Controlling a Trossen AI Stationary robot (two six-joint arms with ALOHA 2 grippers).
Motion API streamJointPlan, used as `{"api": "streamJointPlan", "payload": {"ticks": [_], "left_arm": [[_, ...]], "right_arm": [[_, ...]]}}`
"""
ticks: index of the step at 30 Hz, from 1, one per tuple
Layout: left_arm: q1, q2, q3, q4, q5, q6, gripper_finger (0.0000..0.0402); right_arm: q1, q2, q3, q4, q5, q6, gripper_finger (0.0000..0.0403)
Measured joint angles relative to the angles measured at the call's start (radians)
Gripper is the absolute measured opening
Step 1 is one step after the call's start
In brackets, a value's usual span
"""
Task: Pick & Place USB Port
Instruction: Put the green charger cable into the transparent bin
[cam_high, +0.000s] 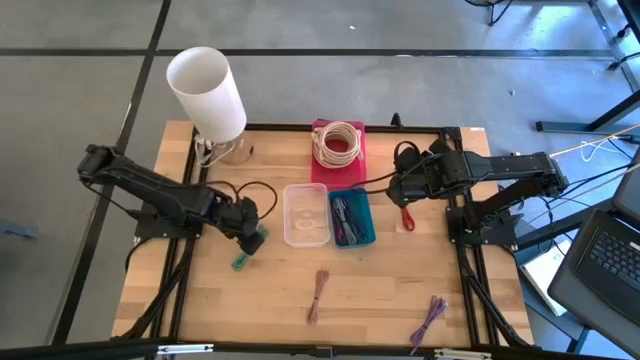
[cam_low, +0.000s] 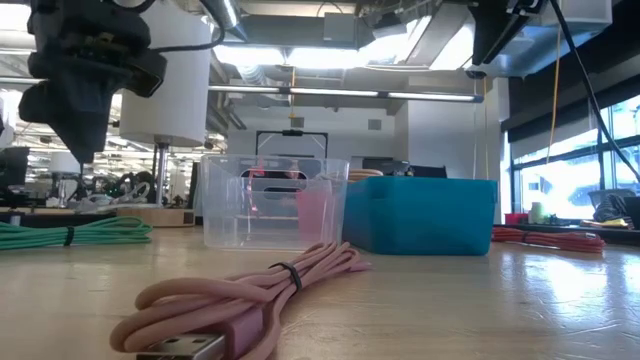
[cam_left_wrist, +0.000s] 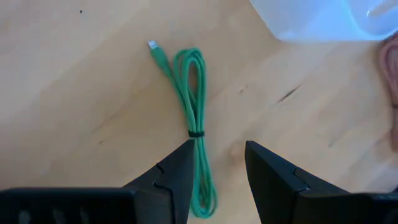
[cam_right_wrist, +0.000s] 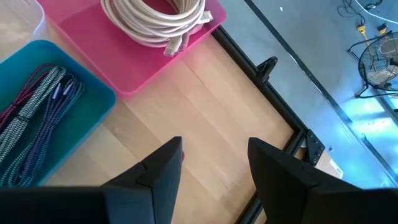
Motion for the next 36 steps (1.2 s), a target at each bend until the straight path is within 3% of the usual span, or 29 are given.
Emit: {"api": "streamJointPlan", "payload": {"ticks": [6, 15, 22, 26, 31, 36], "left_arm": [[0.001, 0.068, 0.0, 0.0, 0.0, 0.106, 0.0134], [0.001, 0.226, 0.0, 0.054, 0.083, 0.125, 0.0134], [0.001, 0.379, 0.0, 0.099, 0.089, 0.162, 0.0134], [0.002, 0.433, 0.009, 0.085, 0.106, 0.153, 0.0114], [0.002, 0.379, 0.0, 0.083, 0.101, 0.063, 0.0026], [0.001, 0.198, 0.0, 0.063, 0.054, -0.063, 0.0013]], "right_arm": [[0.0, 0.0, 0.0, 0.0, 0.0, 0.0, 0.0188], [0.0, 0.0, 0.0, 0.0, -0.004, 0.0, 0.0188], [0.0, 0.0, 0.0, 0.0, -0.004, 0.0, 0.0188], [0.0, 0.0, 0.0, 0.0, -0.003, 0.0, 0.0188], [0.0, 0.0, 0.0, 0.001, -0.004, 0.0, 0.0188], [0.0, 0.0, 0.0, 0.001, -0.004, 0.0, 0.0188]]}}
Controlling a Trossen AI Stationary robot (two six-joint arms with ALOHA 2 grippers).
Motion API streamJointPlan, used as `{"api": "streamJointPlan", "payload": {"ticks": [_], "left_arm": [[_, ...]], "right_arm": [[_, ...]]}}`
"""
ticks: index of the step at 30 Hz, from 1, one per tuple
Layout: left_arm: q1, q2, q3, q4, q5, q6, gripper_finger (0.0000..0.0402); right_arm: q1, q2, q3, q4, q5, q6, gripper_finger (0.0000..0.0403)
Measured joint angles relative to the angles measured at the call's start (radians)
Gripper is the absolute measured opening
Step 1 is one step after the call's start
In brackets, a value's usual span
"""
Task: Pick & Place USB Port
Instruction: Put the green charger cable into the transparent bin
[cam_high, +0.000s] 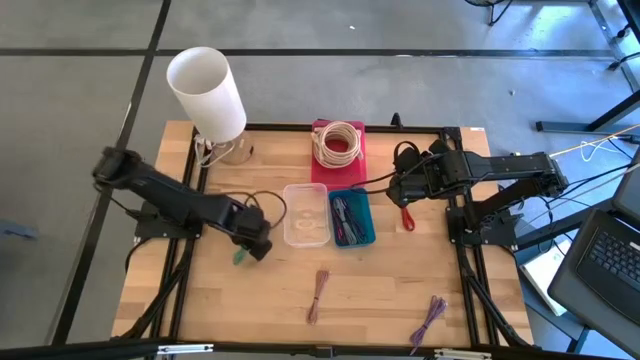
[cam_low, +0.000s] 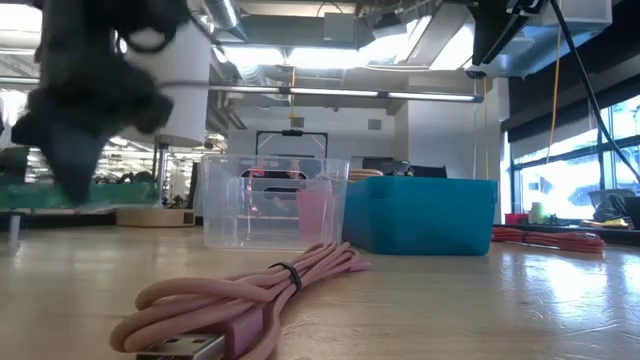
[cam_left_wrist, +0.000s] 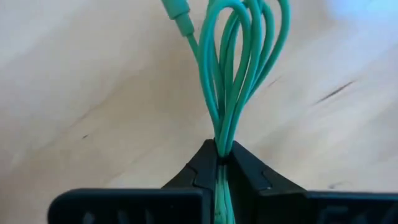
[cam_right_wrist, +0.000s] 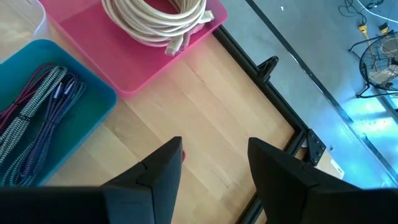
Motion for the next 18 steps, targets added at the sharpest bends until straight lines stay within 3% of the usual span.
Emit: {"api": "streamJointPlan", "payload": {"ticks": [3, 6, 13, 15, 18], "left_arm": [[0.0, -0.118, 0.015, -0.016, -0.083, -0.088, 0.0012], [-0.001, -0.224, 0.059, 0.009, -0.229, -0.127, 0.0012], [0.02, -0.367, 0.099, 0.303, -0.523, 0.041, 0.0012], [0.057, -0.367, 0.099, 0.398, -0.523, 0.124, 0.0012], [0.135, -0.34, 0.099, 0.465, -0.433, 0.186, 0.0012]], "right_arm": [[0.0, 0.0, 0.0, 0.0, 0.0, 0.0, 0.0188], [0.0, 0.0, 0.0, 0.007, 0.0, 0.0, 0.0188], [0.0, 0.0, 0.0, 0.039, -0.044, 0.001, 0.0188], [0.0, 0.0, 0.0, 0.054, -0.044, 0.0, 0.0188], [0.0, 0.0, 0.0, 0.074, -0.044, 0.0, 0.0188]]}}
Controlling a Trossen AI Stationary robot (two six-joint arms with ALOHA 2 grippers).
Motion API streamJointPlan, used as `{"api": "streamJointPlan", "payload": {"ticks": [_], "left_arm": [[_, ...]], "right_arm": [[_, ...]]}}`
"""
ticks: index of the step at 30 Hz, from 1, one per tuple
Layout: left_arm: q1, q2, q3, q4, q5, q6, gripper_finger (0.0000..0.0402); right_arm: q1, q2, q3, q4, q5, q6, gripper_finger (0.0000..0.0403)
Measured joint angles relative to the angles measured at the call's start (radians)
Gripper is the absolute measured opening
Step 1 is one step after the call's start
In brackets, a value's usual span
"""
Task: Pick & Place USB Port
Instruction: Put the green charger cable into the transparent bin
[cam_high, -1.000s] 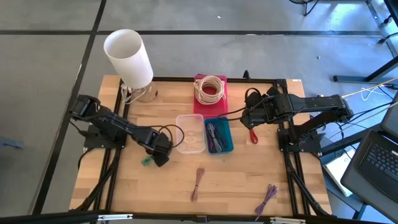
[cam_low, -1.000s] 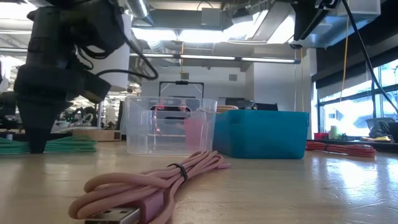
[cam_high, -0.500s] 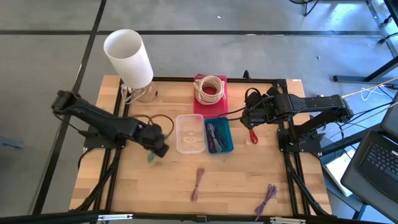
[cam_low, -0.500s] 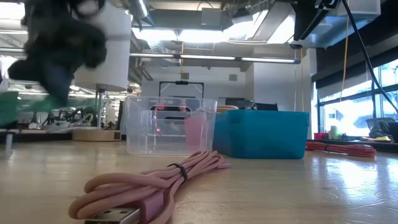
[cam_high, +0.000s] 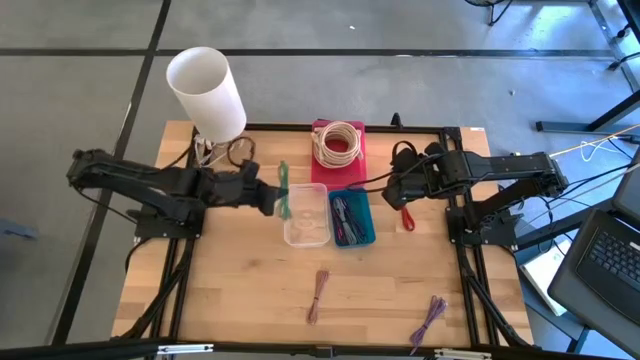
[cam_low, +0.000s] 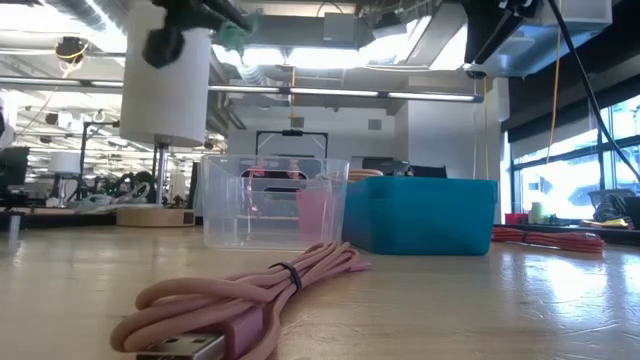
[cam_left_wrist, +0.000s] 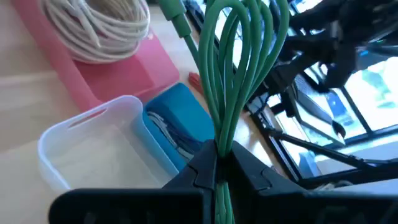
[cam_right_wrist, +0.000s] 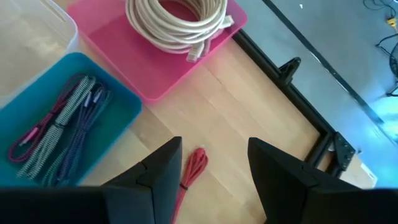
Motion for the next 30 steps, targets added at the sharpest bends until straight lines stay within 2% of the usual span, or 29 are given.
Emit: {"api": "streamJointPlan", "payload": {"ticks": [3, 12, 18, 30], "left_arm": [[0.07, 0.049, -0.001, 0.001, 0.094, 0.004, 0.0012], [0.22, 0.27, -0.001, 0.06, 0.272, -0.072, 0.0012], [0.234, 0.41, 0.0, 0.215, 0.381, -0.091, 0.0012], [0.234, 0.548, 0.0, 0.204, 0.444, -0.168, 0.0012]], "right_arm": [[0.0, 0.0, 0.0, 0.019, 0.0, 0.0, 0.0188], [0.0, 0.0, 0.0, 0.081, 0.0, 0.0, 0.0188], [0.0, 0.0, 0.0, 0.106, 0.0, 0.0, 0.0188], [0.0, 0.0, 0.0, 0.136, 0.0, 0.0, 0.0188]]}}
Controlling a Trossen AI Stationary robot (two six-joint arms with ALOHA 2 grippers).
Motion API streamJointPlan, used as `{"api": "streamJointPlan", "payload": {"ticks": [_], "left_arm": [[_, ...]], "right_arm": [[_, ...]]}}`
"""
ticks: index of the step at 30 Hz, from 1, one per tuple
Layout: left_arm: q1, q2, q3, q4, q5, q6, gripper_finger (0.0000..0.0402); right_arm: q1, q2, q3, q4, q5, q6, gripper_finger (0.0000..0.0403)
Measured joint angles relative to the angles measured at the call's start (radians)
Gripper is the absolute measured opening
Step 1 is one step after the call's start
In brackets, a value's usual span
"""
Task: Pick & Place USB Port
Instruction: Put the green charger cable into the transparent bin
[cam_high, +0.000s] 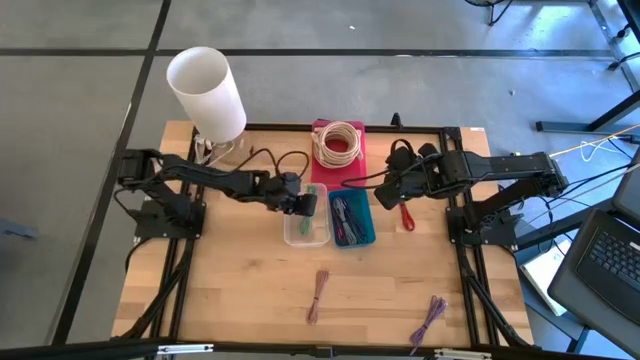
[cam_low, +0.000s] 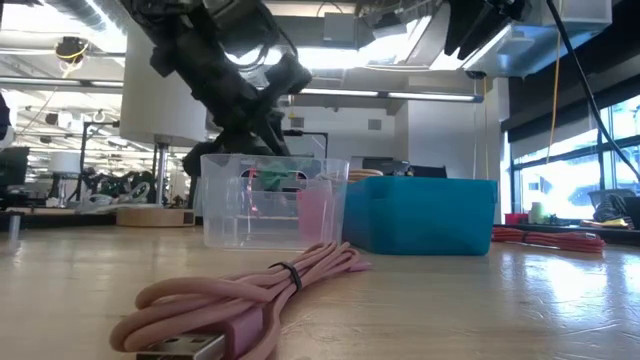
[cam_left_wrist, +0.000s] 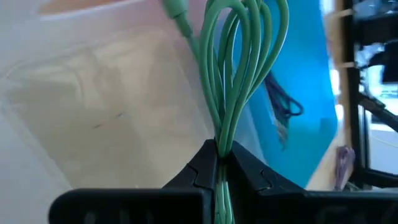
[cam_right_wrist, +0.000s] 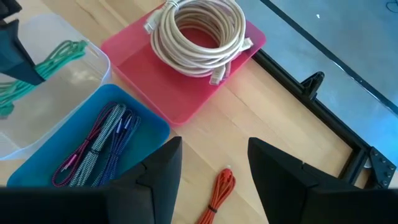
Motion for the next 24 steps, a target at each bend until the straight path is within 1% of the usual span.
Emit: {"api": "streamJointPlan", "payload": {"ticks": [4, 11, 16, 19, 24], "left_arm": [[0.001, 0.013, 0.0, -0.028, 0.002, -0.042, 0.0012], [0.006, 0.017, 0.0, -0.096, 0.015, -0.067, 0.001], [0.006, 0.017, 0.0, -0.089, 0.014, -0.073, 0.0013], [0.006, 0.017, 0.0, -0.071, 0.016, -0.056, 0.0031], [0.006, 0.017, 0.0, -0.042, 0.016, -0.045, 0.0076]], "right_arm": [[0.0, 0.0, 0.0, 0.0, 0.0, 0.0, 0.0188], [0.0, 0.0, 0.0, 0.0, 0.0, 0.0, 0.0188], [0.0, 0.0, 0.0, 0.003, 0.0, 0.0, 0.0188], [0.0, 0.0, 0.0, 0.004, 0.0, 0.0, 0.0188], [0.0, 0.0, 0.0, 0.004, 0.0, 0.0, 0.0188]]}}
